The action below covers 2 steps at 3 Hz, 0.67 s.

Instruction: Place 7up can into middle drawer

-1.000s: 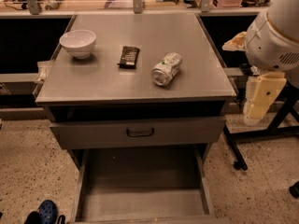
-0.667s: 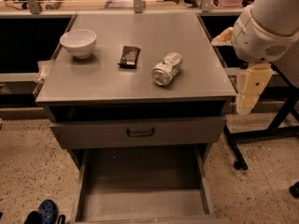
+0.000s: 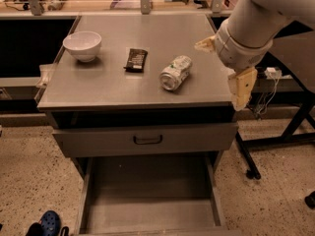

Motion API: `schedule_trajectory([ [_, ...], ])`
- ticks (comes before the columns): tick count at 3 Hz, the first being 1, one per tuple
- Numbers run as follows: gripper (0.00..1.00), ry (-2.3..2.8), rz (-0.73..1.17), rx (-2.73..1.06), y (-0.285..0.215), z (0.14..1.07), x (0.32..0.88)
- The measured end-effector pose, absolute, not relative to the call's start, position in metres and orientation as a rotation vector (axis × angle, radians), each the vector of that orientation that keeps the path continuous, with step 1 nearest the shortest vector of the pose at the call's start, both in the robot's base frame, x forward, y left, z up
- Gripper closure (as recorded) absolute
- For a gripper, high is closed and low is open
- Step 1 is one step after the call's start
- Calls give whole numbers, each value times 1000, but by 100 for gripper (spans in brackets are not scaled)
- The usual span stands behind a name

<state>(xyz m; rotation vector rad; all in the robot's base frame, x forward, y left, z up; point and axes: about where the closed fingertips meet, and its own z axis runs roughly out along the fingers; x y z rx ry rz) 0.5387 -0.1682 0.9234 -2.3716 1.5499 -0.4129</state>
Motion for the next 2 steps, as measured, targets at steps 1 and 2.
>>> schedule_trajectory([
  [1, 0, 1522, -436, -2372, -166, 925, 543],
  [2, 0, 1418, -458, -2453, -151, 932, 552],
])
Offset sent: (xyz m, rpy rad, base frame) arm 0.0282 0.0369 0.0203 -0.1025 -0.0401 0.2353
